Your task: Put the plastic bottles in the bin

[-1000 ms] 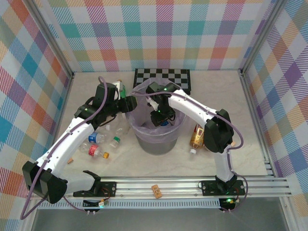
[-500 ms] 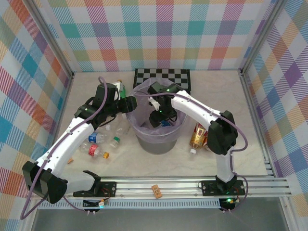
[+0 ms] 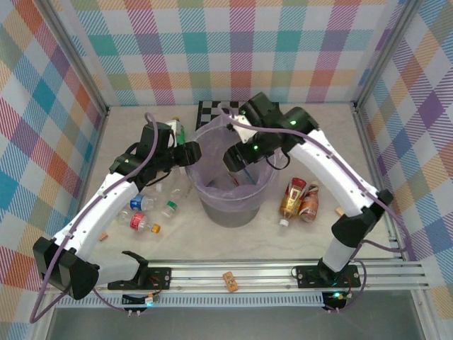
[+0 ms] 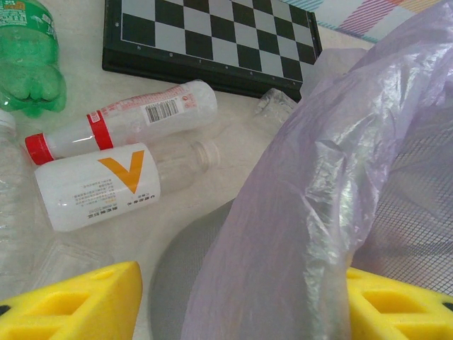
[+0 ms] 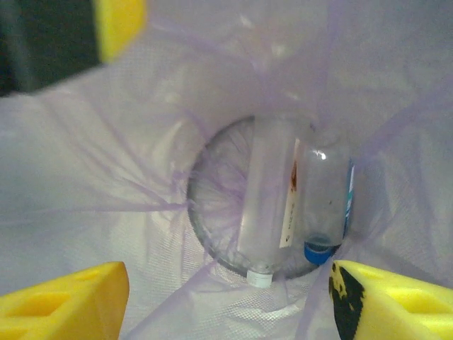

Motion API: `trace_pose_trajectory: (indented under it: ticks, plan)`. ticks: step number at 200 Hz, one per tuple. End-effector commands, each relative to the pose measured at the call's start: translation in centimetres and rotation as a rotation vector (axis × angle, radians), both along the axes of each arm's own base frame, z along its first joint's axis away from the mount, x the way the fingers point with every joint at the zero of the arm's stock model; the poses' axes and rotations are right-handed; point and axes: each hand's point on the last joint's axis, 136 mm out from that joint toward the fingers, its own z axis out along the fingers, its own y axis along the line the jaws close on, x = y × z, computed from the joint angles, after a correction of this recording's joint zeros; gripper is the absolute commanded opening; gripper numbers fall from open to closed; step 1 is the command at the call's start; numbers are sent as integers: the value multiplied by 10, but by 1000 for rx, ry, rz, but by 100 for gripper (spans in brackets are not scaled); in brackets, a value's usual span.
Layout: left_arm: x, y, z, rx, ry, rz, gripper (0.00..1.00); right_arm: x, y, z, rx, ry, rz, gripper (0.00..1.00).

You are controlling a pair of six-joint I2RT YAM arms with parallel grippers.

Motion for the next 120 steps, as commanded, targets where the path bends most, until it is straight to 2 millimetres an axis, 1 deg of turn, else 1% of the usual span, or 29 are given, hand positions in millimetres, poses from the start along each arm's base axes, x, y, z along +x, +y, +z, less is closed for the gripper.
trace_pose_trajectory:
  ticks: [1,16,30,45,48,58,61,64,66,78,83,97,112,120]
  plan:
    - [1,-2,-1,3,-1,4,63,-14,-16,52,61,-99,38,73]
    - [1,-1,-1,4,0,4,63,-3,-34,76,77,-161,-15,72]
    - [1,-2,0,1,-2,3,63,12,-54,90,74,-207,-79,72]
    - [1,-2,0,1,0,1,63,29,-75,102,96,-235,-139,72]
    - [1,-2,0,1,0,1,63,35,-82,105,106,-241,-160,72]
    - [1,-3,0,-1,1,0,63,49,-97,108,132,-243,-210,72]
    - [1,-3,1,-3,1,-2,63,51,-99,109,138,-242,-216,72]
    - [1,-4,1,-4,1,-3,63,58,-107,109,144,-241,-244,72]
    - [1,-4,1,-5,1,-3,63,59,-109,110,147,-241,-251,72]
    - [2,-4,3,-8,1,-6,63,78,-128,106,163,-226,-320,72]
    - [2,-5,3,-9,-1,-7,63,86,-136,101,169,-208,-343,72]
    - [3,-5,4,-10,-4,-8,63,103,-147,89,180,-172,-376,72]
    - [2,-7,3,-12,6,-16,63,127,-167,66,152,-143,-424,73]
    - [2,-8,3,-14,8,-20,63,136,-173,55,145,-123,-431,73]
